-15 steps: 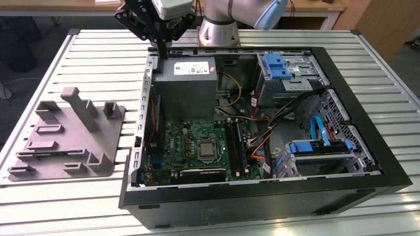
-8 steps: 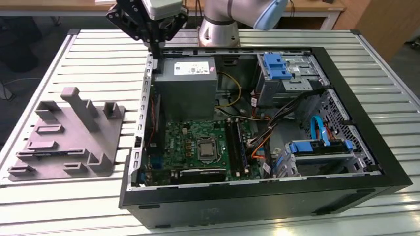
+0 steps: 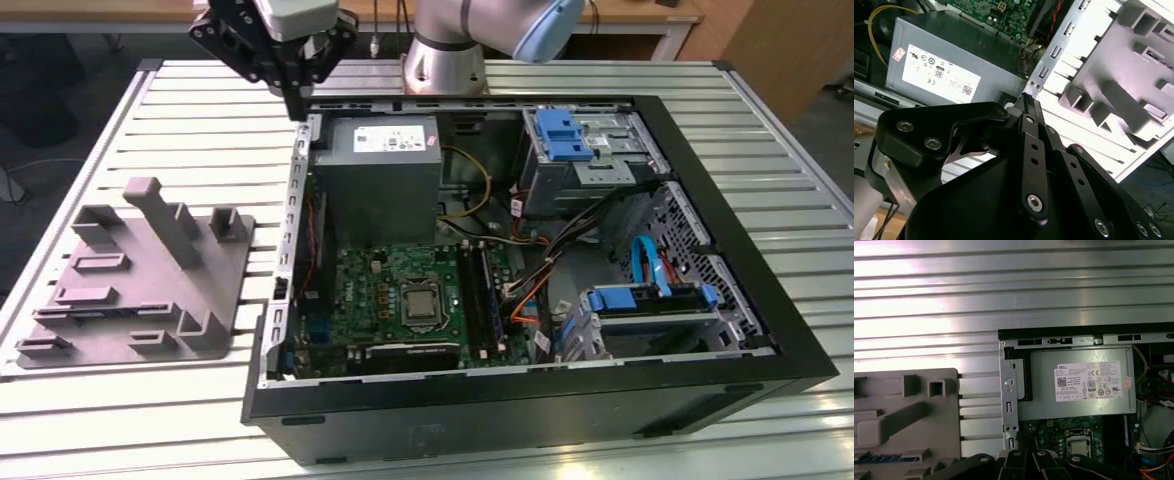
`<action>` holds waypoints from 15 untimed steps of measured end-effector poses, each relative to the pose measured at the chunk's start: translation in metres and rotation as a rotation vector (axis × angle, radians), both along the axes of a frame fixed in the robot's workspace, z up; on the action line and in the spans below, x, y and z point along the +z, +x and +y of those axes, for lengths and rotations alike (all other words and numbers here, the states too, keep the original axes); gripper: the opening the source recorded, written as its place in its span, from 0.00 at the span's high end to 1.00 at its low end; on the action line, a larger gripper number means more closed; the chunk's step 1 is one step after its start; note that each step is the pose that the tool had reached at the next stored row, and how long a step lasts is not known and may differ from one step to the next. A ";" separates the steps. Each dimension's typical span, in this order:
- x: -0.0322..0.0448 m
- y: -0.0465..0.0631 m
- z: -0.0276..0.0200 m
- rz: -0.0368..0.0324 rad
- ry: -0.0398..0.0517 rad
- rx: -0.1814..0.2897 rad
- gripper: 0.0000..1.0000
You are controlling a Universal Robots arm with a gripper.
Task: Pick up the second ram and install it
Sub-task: 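Reach for the second ram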
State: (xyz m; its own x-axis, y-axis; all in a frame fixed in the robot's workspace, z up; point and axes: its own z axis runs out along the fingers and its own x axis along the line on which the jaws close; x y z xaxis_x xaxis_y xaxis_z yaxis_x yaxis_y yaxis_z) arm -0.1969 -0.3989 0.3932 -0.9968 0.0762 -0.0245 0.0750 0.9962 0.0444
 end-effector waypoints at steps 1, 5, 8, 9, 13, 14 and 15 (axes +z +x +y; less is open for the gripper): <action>0.0000 -0.003 0.0000 0.0000 0.0000 0.000 0.90; 0.0000 -0.013 0.0000 0.0000 -0.0001 0.000 0.90; -0.0001 -0.020 0.0000 -0.0001 0.0001 0.000 0.90; -0.0001 -0.023 0.0000 0.0000 0.0001 0.000 0.90; -0.0001 -0.031 0.0000 0.0000 0.0000 0.000 0.90; -0.0001 -0.034 0.0000 0.0000 -0.0001 0.000 0.90; -0.0001 -0.036 0.0000 0.0001 -0.0001 0.000 0.90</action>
State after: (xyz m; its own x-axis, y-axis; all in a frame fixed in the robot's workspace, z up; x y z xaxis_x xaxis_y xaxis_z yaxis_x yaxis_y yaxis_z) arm -0.2326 -0.3989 0.3932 -0.9968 0.0762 -0.0244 0.0751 0.9962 0.0443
